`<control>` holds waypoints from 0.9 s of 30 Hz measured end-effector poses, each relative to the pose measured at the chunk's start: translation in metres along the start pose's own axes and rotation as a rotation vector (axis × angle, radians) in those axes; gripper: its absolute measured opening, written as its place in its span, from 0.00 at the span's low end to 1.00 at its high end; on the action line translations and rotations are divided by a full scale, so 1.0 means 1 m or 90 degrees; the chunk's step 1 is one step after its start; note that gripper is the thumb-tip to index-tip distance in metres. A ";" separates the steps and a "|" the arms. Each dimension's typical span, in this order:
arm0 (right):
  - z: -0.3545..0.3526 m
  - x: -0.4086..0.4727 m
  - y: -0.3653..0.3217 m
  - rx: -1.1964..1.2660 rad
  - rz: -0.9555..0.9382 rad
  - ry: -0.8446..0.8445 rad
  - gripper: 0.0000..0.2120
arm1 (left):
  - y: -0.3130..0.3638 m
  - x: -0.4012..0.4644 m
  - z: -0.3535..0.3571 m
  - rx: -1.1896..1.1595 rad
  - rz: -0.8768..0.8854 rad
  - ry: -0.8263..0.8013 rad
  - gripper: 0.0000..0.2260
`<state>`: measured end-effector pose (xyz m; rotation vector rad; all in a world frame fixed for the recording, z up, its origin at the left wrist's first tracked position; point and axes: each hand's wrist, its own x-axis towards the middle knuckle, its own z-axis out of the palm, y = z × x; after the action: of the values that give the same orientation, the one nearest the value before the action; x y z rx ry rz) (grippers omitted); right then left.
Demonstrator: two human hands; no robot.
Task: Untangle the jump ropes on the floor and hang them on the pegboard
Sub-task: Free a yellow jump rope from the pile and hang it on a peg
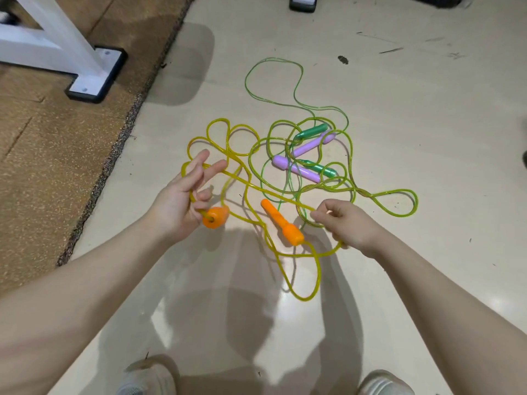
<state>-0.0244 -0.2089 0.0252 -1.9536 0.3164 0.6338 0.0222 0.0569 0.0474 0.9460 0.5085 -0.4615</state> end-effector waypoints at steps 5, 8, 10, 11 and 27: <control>-0.010 -0.004 -0.027 0.255 0.089 -0.162 0.17 | 0.001 0.005 -0.015 0.134 -0.006 0.072 0.23; -0.005 -0.003 -0.029 0.558 0.079 -0.180 0.21 | -0.009 0.001 -0.010 0.204 -0.020 0.061 0.25; -0.005 0.000 -0.027 0.791 0.039 -0.326 0.18 | -0.015 0.001 -0.007 0.172 -0.012 0.066 0.25; -0.006 0.002 -0.025 0.877 0.000 -0.411 0.17 | -0.016 0.003 -0.006 0.155 -0.008 0.077 0.24; 0.025 -0.010 -0.015 -0.428 0.176 -0.435 0.09 | 0.003 0.025 0.008 -0.111 0.074 0.075 0.30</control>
<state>-0.0328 -0.1809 0.0333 -2.1651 -0.0789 1.7012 0.0455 0.0480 0.0382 0.8334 0.5874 -0.2527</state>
